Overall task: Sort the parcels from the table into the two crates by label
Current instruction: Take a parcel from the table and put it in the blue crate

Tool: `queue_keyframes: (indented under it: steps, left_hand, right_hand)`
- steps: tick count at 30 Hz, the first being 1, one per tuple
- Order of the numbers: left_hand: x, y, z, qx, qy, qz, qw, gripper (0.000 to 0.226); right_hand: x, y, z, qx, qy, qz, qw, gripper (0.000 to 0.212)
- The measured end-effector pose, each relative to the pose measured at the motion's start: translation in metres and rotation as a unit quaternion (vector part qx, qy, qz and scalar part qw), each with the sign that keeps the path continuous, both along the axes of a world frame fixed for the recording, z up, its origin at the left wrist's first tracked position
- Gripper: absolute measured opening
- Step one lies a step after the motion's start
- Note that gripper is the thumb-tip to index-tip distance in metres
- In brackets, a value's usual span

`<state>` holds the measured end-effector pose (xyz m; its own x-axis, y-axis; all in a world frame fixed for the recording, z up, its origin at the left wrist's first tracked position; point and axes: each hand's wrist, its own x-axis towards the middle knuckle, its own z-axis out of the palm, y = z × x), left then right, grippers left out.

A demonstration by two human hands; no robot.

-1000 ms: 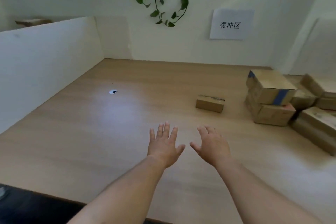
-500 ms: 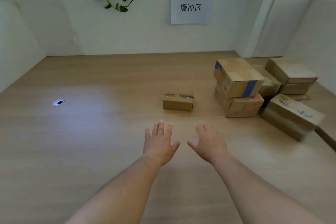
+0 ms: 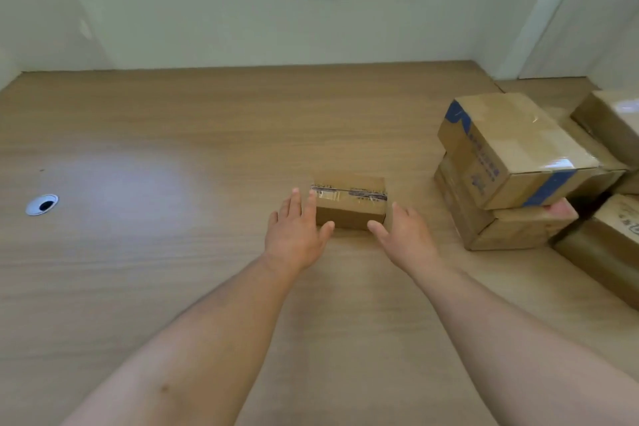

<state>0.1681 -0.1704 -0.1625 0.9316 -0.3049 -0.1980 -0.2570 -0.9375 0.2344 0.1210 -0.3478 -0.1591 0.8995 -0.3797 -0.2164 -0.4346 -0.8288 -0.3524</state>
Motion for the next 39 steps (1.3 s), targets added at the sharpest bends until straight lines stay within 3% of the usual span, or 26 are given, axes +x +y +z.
queue_keyframes:
  steps: [6,10,14,21,28,31,35,39]
  left_hand:
    - [0.047,-0.018,-0.013,-0.046,0.015,0.028,0.998,0.073]
    - [0.059,-0.029,-0.018,-0.130,0.067,0.088,0.985,0.075]
    - [0.051,-0.028,-0.016,-0.198,0.090,0.145,0.965,0.081]
    - [-0.008,-0.002,0.006,-0.180,0.091,0.165,0.965,0.099]
    - [-0.100,0.037,0.029,-0.202,0.114,0.202,0.951,0.081]
    - [-0.137,0.056,0.038,-0.230,0.105,0.227,0.941,0.061]
    - [-0.182,0.081,0.050,-0.268,0.088,0.274,0.920,0.030]
    - [-0.222,0.116,0.058,-0.298,0.037,0.340,0.891,0.026]
  right_hand:
    - [0.052,-0.004,-0.018,0.049,-0.013,-0.054,0.997,0.052]
    - [0.063,-0.001,-0.023,0.101,-0.009,-0.087,0.991,0.047]
    - [0.055,0.003,-0.018,0.138,-0.009,-0.110,0.984,0.058]
    - [0.003,0.021,0.005,0.148,-0.004,-0.089,0.985,0.081]
    - [-0.073,0.050,0.033,0.154,0.031,-0.026,0.987,0.095]
    - [-0.104,0.065,0.041,0.192,0.026,0.001,0.981,0.085]
    - [-0.139,0.089,0.051,0.251,-0.016,0.023,0.968,0.050]
    - [-0.163,0.119,0.056,0.266,-0.055,0.016,0.962,0.024]
